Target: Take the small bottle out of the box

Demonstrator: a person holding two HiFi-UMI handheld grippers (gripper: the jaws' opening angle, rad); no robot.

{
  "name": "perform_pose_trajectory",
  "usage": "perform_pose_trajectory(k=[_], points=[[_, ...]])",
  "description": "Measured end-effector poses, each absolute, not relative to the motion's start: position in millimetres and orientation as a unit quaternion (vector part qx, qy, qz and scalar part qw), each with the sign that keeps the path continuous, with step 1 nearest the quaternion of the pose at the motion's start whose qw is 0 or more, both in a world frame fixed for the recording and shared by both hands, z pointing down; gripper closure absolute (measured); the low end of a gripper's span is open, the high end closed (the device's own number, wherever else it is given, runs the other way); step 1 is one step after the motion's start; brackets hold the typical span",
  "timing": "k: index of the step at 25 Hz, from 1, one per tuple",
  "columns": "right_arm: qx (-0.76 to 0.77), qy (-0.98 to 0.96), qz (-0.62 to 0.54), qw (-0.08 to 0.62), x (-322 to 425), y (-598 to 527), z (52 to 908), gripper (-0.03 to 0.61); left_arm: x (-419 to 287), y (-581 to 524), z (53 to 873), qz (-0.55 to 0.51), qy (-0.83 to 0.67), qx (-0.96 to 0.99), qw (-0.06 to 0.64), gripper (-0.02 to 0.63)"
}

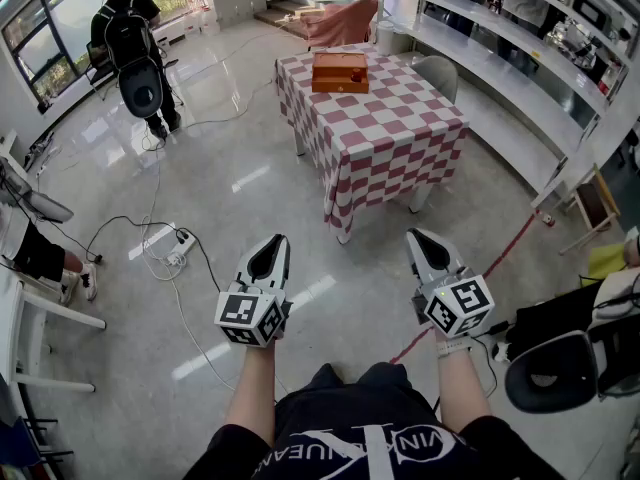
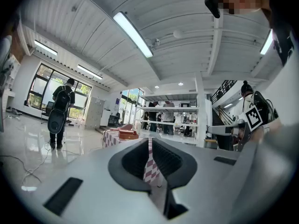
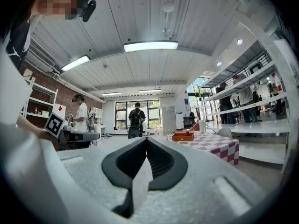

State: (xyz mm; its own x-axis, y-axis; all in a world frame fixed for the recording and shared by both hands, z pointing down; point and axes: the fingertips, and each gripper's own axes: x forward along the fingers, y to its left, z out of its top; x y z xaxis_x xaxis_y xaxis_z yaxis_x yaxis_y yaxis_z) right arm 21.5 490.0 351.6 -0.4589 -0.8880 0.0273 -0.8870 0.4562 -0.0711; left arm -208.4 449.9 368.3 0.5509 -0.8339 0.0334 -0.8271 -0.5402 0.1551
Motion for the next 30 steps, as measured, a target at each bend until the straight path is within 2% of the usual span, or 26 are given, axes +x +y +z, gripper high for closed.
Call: perform_pose_trajectory(k=[12,17,30], points=[[-0.526,0.847,-0.074,0.004,20,448,380,0.572,-212,406,399,-0.006,-0.467,0.878,0.103,0.589],[-0.525,0.846,-0.084,0.020,22,405,384,0.572,-209,372,401,0.005,-0.469,0.877,0.102,0.589],[-0.528,0.843,-0.105,0.010,50,287,399,0.572,-185,249,413,0.013,-0.472,0.873,0.123,0.589]])
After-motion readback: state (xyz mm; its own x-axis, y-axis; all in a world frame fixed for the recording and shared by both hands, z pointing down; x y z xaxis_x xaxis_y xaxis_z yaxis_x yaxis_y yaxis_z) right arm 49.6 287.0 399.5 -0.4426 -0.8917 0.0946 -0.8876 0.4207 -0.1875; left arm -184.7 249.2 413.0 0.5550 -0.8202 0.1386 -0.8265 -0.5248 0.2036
